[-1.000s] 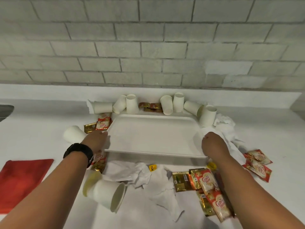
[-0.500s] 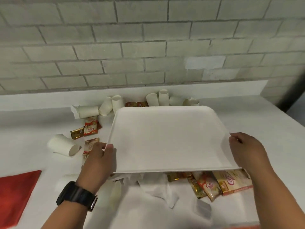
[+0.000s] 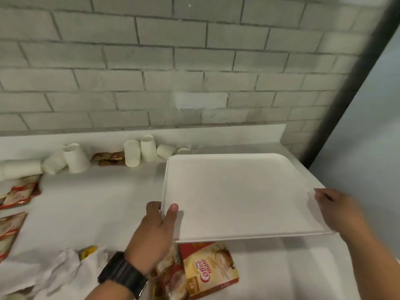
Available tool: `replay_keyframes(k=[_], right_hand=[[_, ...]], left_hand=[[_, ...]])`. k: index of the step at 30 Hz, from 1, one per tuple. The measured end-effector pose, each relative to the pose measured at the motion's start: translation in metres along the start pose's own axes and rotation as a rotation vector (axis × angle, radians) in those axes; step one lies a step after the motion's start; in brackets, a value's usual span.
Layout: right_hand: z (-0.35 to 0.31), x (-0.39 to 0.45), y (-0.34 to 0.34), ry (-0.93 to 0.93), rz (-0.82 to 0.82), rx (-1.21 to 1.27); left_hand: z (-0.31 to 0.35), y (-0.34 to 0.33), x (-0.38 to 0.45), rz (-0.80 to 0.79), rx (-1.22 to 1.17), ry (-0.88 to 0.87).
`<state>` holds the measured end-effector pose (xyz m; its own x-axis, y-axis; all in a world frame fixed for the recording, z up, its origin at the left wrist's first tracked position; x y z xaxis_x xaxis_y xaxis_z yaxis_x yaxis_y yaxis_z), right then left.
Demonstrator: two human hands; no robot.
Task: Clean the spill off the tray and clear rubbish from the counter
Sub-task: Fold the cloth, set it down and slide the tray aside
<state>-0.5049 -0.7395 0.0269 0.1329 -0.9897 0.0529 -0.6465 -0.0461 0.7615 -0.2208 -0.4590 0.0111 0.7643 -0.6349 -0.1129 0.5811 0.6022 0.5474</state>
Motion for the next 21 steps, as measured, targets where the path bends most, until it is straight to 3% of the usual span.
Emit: replay_keyframes(k=[10, 15, 21], right_hand=[[0.083, 0.179, 0.026, 0.089, -0.034, -0.118], [0.101, 0.238, 0.000, 0.126, -0.074, -0.143], [0.098, 0.285, -0.047, 0.136, -0.128, -0.121]], left_hand=[[0.070, -0.163, 0.072, -0.202, 0.031, 0.062], [0.087, -0.197, 0.115, -0.161, 0.171, 0.150], [0.079, -0.220, 0.165, -0.152, -0.002, 0.308]])
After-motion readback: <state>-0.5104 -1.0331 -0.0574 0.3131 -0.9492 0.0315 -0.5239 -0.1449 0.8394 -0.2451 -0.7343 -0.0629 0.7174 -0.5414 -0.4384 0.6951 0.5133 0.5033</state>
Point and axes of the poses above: each hand's wrist, its own x-axis towards the middle knuckle, its own y-axis out of the back of the hand, z = x × y, the point moved 3 cm from there along x, towards the middle knuckle, and after that the axes turned 2 degrees about y, right-handed, at the moved point
